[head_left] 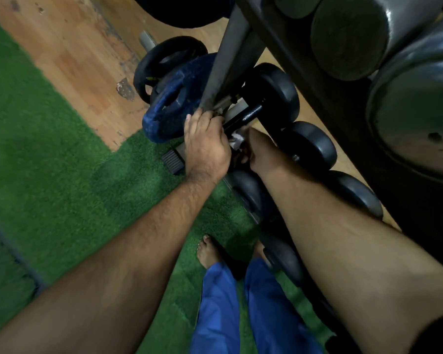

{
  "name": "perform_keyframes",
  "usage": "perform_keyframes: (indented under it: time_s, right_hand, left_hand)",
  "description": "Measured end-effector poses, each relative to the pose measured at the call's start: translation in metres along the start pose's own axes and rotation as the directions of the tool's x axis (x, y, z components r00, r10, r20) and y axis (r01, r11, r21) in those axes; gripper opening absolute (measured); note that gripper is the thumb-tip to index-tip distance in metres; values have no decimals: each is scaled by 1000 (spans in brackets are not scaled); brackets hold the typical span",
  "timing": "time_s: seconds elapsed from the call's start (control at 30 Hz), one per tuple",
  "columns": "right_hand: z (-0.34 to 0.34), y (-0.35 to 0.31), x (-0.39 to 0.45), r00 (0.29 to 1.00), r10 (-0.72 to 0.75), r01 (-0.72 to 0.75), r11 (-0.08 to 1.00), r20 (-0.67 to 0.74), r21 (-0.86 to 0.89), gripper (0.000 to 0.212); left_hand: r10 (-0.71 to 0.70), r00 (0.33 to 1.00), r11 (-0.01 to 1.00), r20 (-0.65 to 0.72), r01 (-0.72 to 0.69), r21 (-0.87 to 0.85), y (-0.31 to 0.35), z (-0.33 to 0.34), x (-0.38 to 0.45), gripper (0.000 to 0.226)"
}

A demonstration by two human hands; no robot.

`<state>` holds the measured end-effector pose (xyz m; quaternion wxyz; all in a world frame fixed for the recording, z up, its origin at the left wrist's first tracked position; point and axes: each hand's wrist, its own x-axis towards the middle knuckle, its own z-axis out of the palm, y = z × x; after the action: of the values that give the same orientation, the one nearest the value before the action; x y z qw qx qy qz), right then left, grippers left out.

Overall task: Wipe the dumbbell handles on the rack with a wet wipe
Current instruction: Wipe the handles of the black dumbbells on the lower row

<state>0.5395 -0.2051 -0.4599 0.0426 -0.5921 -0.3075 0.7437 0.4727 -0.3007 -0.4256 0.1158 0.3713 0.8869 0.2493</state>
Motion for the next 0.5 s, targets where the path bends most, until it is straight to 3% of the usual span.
perform_keyframes:
  time_s: [0.07, 0.13, 0.33, 0.5]
  right_hand:
    - [0, 5, -12, 986, -32, 25, 999, -162, -47, 19]
    - [1, -4, -33, 971, -17, 4, 998, -238, -56, 18]
    - [15, -42, -118, 998, -39, 38, 999, -42, -26, 11]
    - [31, -78, -201, 988, -147, 150, 985, 37, -91, 23]
  left_hand:
    - [-10, 997, 998, 73, 14, -64, -1, -12, 1, 37]
    - [-11, 995, 992, 103, 23, -121, 1, -31, -2, 38]
    - [-104, 991, 978, 79, 117, -174, 30, -105, -17, 35]
    - [-319, 930, 871, 183, 364, -329, 68, -172, -10, 25]
